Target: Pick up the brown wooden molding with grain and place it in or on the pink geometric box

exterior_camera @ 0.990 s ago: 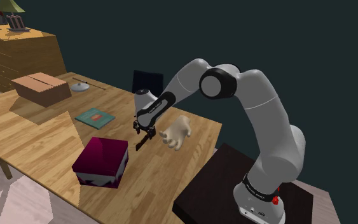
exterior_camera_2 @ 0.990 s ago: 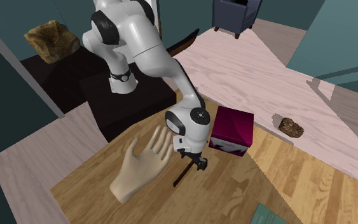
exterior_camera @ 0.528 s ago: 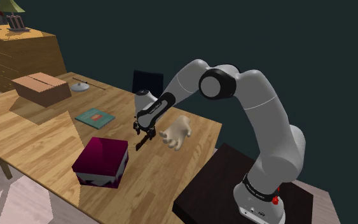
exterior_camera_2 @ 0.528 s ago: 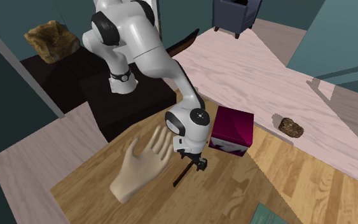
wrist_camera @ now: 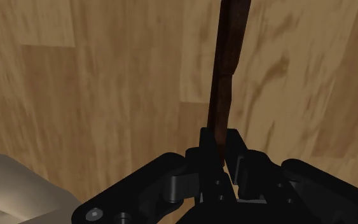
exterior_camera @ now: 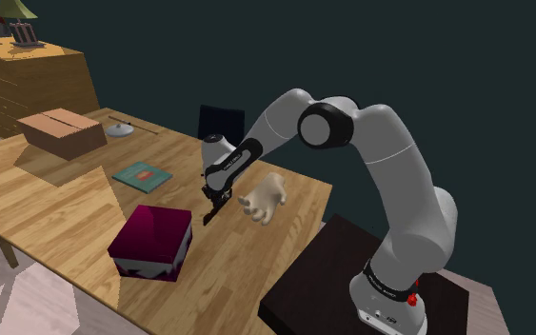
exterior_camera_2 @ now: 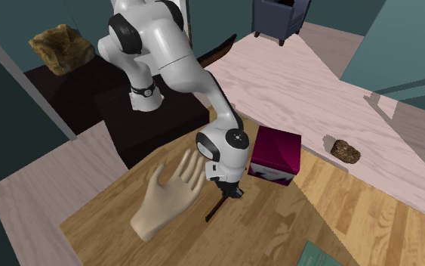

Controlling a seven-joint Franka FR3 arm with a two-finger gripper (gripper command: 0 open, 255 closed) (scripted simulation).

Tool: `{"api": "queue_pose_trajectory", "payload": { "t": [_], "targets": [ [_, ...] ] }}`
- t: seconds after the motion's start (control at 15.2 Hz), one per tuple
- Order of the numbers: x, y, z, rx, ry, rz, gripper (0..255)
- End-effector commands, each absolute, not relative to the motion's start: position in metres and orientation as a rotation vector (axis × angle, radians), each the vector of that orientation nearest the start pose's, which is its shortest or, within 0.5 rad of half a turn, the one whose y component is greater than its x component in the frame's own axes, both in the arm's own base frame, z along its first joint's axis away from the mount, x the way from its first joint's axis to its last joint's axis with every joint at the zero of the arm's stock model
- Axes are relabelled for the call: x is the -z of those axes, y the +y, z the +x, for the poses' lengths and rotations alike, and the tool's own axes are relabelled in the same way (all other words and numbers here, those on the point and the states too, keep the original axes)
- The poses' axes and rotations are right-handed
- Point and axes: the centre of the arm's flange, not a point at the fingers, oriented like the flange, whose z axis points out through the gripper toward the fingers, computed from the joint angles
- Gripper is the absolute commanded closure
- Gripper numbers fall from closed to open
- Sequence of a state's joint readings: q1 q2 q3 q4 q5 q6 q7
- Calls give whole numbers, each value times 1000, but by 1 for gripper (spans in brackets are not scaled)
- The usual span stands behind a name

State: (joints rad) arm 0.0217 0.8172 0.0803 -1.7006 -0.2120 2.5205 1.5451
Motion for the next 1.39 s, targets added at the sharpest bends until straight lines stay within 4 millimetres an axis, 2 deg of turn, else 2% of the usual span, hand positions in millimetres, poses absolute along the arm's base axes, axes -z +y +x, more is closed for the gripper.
{"api": "queue_pose_trajectory", "payload": {
  "t": [0.0,0.07,1.32],
  "targets": [
    [-120,65,664,85,1919,-2534,255],
    [-120,65,664,85,1919,-2534,255],
    [-220,65,664,85,1919,-2534,255]
  ]
}}
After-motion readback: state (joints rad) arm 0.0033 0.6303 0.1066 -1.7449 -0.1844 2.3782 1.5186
